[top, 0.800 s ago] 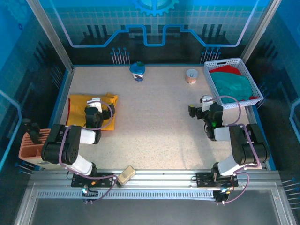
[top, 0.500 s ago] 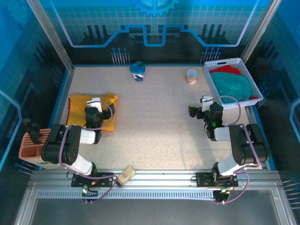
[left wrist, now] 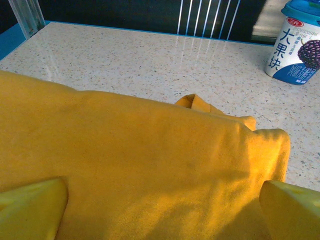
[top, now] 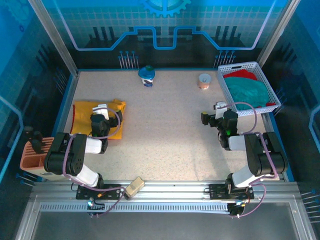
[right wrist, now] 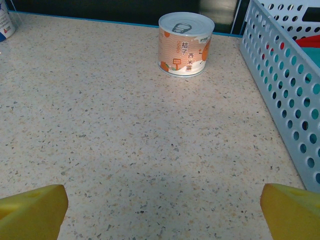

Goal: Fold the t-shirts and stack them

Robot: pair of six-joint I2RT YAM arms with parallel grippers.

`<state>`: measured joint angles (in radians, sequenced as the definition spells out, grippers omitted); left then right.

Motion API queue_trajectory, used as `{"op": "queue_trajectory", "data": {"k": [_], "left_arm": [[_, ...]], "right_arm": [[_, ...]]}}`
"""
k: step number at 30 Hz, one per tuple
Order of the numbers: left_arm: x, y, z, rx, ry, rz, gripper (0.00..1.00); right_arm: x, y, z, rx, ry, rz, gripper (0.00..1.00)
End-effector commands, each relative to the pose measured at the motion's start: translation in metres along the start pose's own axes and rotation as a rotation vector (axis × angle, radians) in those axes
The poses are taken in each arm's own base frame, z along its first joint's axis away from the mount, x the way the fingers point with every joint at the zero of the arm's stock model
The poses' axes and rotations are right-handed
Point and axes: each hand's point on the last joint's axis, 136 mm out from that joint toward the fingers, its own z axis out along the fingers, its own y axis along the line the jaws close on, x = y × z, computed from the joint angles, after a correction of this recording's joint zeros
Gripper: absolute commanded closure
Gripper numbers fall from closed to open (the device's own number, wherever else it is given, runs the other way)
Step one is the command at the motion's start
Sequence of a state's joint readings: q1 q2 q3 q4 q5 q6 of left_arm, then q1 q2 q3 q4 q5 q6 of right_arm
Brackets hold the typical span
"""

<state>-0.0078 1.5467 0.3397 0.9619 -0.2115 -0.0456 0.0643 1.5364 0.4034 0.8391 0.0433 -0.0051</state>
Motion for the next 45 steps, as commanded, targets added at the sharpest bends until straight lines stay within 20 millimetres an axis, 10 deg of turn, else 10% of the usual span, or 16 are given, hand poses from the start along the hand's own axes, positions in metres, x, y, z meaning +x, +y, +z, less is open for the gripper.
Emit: {"op": "queue_trajectory", "data": {"k": [1,22,31,39,45], "left_arm": [[-0.006,-0.007,0.004,0.023,-0.008,0.017,0.01],[-0.033,-0.026,-0.009,0.072,0.02,0.085,0.01],[-0.067,-0.037,-0.025,0.034,0.153,-0.113,0.06],[-0.048,-0.075,-0.052,0.146,0.375,-0.133,0.07],[-0.031,-0.09,-0.079,0.214,0.449,-0.178,0.21]], "right_arm": [[-0.008,-0.002,0.0,0.003,-0.035,-0.01,0.0],[-0.039,-0.015,-0.016,0.128,0.028,-0.002,0.0],[-0.072,-0.058,-0.043,0.384,0.187,0.26,0.0],[-0.093,-0.092,-0.039,0.395,0.324,0.543,0.04],[-0.073,-0.137,-0.015,0.513,0.391,0.744,0.08]]}}
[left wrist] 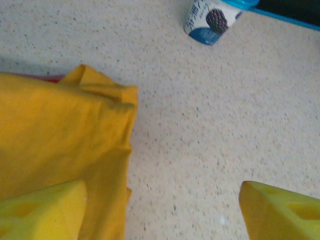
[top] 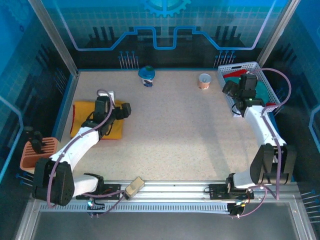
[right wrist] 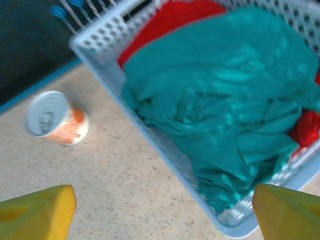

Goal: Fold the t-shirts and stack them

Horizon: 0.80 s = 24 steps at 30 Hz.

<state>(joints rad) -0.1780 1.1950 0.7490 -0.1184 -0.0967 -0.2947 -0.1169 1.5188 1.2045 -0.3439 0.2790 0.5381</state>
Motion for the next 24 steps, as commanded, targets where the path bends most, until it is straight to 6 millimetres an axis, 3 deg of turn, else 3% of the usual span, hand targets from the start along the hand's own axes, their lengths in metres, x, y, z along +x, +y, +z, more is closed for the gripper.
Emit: {"op": "queue_trajectory", "data": {"k": [1,8,15,24], "left_arm": [[0.027,-0.01,-0.016,0.043,0.086,-0.033,0.22],[0.054,-0.022,-0.033,0.076,0.139,0.002,0.21],[0.069,-0.027,-0.038,0.126,0.153,0.012,0.2],[0.078,-0.026,-0.04,0.142,0.165,-0.013,0.2]], "right_arm": [[0.01,-0.02,0.027,0.082,0.123,0.134,0.08],[0.003,-0.032,0.08,0.132,0.181,0.221,0.08],[0.009,-0.037,0.117,0.192,0.251,0.296,0.1],[0.036,-0.039,0.156,0.219,0.371,0.33,0.16]]}}
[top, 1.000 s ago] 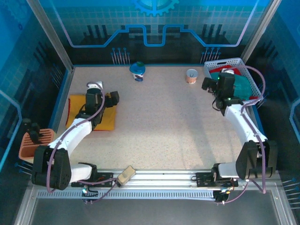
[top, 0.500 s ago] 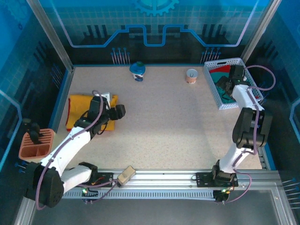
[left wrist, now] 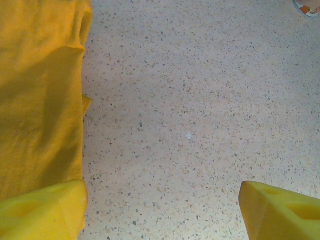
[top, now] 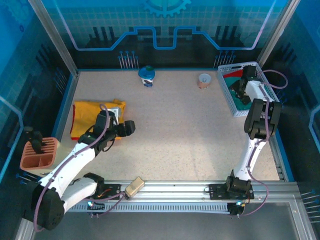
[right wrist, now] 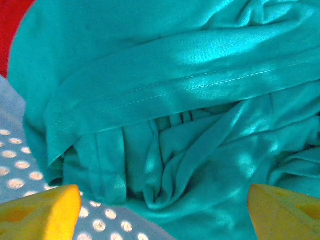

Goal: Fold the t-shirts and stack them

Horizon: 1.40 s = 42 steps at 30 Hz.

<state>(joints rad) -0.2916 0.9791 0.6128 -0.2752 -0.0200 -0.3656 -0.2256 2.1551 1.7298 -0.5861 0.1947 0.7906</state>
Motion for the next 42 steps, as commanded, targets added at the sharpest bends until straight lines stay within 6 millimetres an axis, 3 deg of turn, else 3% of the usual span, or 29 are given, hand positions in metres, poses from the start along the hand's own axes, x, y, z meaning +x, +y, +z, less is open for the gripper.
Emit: {"op": "queue_trajectory", "data": {"k": [1,4,8,11,17,24,29,34,38,42], "left_arm": [[0.011,-0.003,-0.001,0.027,0.026,-0.016,0.2],[0.012,-0.003,0.0,0.027,0.029,-0.02,0.2],[0.014,-0.003,0.001,0.029,0.031,-0.024,0.2],[0.015,-0.003,0.001,0.032,0.034,-0.025,0.2],[0.015,-0.007,0.001,0.049,0.037,-0.039,0.22],[0.016,-0.01,0.001,0.062,0.039,-0.047,0.21],[0.015,-0.017,0.001,0.099,0.04,-0.057,0.21],[0.012,-0.026,-0.001,0.144,0.042,-0.08,0.2],[0.009,-0.03,-0.005,0.16,0.047,-0.082,0.2],[0.007,-0.035,-0.009,0.173,0.057,-0.071,0.2]], "right_arm": [[0.009,-0.01,0.014,0.031,0.075,0.04,0.19],[0.015,-0.006,0.023,0.003,0.12,0.031,0.42],[0.011,-0.009,0.015,0.012,0.093,0.046,0.85],[-0.004,-0.004,-0.008,-0.021,0.019,0.058,0.99],[-0.038,0.007,-0.076,-0.089,-0.176,0.071,1.0],[-0.043,0.011,-0.152,-0.207,-0.355,0.07,1.0],[-0.024,0.013,-0.218,-0.286,-0.5,-0.014,1.0],[0.017,0.014,-0.28,-0.37,-0.639,-0.174,1.0],[0.067,0.019,-0.311,-0.456,-0.642,-0.347,1.0],[0.133,0.03,-0.317,-0.623,-0.538,-0.517,1.0]]}}
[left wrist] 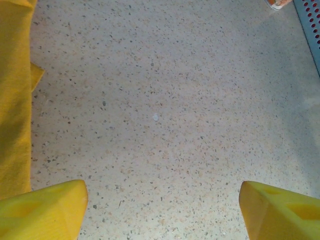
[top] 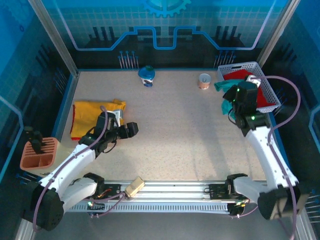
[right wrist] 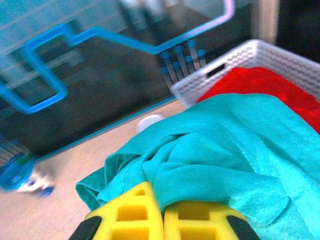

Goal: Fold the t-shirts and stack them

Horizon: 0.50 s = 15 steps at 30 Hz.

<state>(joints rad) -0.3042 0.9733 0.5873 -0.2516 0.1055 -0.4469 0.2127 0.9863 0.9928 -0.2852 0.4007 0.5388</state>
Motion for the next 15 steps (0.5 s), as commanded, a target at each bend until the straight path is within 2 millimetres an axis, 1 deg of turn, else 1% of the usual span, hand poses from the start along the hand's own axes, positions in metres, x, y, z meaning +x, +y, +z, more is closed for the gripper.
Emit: {"op": "queue_trajectory", "data": {"k": [1,4,7,9,11,12,13,15], "left_arm": [[-0.009,-0.017,-0.01,0.054,-0.004,0.008,0.2],[-0.009,-0.019,-0.013,0.054,0.002,0.011,0.2],[-0.006,-0.022,-0.019,0.064,0.018,0.007,0.2],[-0.002,-0.019,-0.021,0.055,0.025,0.005,0.2],[0.003,-0.014,-0.024,0.035,0.037,0.002,0.2],[0.006,-0.012,-0.025,0.024,0.045,0.004,0.2],[0.008,-0.011,-0.027,0.016,0.051,0.004,0.2],[0.012,-0.008,-0.029,0.004,0.062,-0.002,0.21]], "right_arm": [[0.037,0.031,-0.014,-0.157,0.061,-0.096,1.0],[0.09,0.054,-0.017,-0.239,0.168,-0.116,0.98],[0.134,0.088,-0.02,-0.326,0.232,-0.132,0.98],[0.161,0.11,-0.02,-0.37,0.272,-0.146,0.95],[0.188,0.13,-0.023,-0.401,0.322,-0.181,0.86],[0.205,0.139,-0.024,-0.407,0.354,-0.215,0.77],[0.215,0.145,-0.027,-0.412,0.373,-0.245,0.67],[0.23,0.154,-0.032,-0.421,0.394,-0.302,0.45]]}}
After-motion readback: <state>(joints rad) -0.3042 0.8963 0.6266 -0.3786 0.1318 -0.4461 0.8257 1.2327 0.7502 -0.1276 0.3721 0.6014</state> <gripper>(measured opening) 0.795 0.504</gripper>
